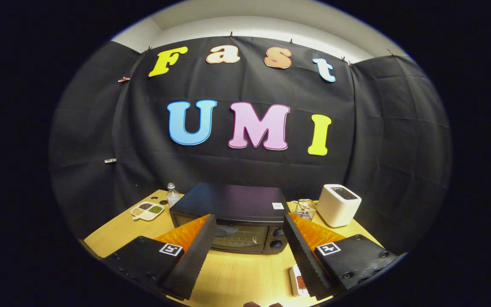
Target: Open the toaster oven, put the food inside, and close the toaster oven door.
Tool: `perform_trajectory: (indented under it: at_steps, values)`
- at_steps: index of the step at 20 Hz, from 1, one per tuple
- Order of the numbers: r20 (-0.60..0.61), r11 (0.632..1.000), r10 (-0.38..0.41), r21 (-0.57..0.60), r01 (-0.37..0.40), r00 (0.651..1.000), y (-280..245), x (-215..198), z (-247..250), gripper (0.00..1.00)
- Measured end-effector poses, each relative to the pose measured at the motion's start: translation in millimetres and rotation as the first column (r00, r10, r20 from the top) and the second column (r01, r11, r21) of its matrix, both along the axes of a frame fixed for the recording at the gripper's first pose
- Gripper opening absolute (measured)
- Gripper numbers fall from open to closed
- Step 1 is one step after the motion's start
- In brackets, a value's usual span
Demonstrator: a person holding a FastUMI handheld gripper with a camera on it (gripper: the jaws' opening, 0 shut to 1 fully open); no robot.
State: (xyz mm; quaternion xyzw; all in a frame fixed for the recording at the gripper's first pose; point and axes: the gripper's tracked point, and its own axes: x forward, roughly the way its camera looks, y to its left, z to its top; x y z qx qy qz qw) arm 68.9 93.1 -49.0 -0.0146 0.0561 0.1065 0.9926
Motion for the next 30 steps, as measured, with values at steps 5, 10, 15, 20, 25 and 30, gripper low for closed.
perform_trajectory:
  at_steps: [5, 10, 15, 20, 25, 30]
  values:
    - [-0.005, 1.0, 0.003, 0.019, -0.003, 1.0, 40, 42, -8, 0.97]
    - [-0.048, 1.0, 0.011, 0.014, -0.01, 0.999, 73, 79, -36, 0.98]
    - [-0.119, 1.0, -0.001, -0.006, 0.0, 0.993, 85, 107, -77, 0.98]
    - [-0.194, 1.0, -0.014, -0.016, 0.011, 0.981, 90, 116, -111, 0.98]
    - [-0.211, 1.0, 0.014, -0.006, -0.016, 0.977, 94, 110, -120, 0.98]
    - [-0.237, 1.0, 0.013, 0.005, -0.013, 0.971, 93, 94, -124, 0.97]
